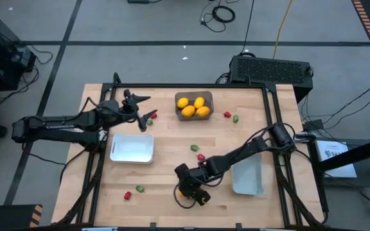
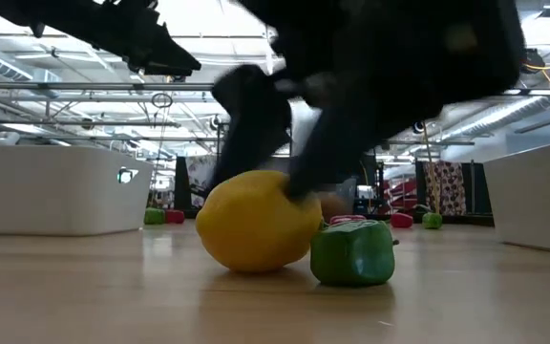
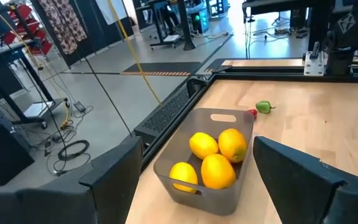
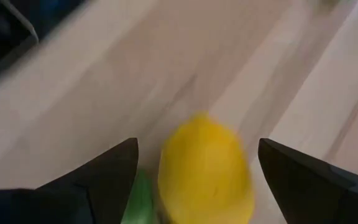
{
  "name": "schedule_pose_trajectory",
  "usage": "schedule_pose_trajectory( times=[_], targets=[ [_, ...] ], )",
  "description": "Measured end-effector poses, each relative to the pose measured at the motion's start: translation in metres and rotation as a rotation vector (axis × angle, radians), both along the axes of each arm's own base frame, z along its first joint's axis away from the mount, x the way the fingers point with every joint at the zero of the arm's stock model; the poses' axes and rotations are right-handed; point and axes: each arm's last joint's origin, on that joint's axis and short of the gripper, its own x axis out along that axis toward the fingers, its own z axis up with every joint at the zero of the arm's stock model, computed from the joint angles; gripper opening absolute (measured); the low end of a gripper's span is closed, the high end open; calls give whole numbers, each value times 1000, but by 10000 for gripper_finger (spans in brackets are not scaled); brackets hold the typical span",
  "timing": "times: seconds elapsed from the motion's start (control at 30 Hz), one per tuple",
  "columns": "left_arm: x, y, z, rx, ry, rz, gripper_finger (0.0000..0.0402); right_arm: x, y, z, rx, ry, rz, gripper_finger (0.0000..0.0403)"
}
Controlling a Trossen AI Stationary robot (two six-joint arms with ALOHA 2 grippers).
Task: Sort produce into baskets
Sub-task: Put the yellow lemon into the black bin
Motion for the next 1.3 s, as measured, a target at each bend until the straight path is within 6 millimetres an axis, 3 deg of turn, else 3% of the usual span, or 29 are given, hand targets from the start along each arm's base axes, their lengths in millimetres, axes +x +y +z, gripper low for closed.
schedule_pose_trajectory(
  times=[0.43, 0.97, 1.1, 1.3],
  targets=[
    [2, 1, -1, 9, 5, 0, 310, 1, -1, -6, -46, 2, -66, 316],
    [2, 1, 1, 21, -5, -1, 310, 4, -1, -13, -51, 6, -62, 213],
    [2, 1, 1, 21, -4, -1, 310, 7, -6, -1, -71, 2, -70, 212],
    [2, 1, 1, 21, -4, -1, 310, 12, -29, 46, -252, -46, -127, 214]
  ],
)
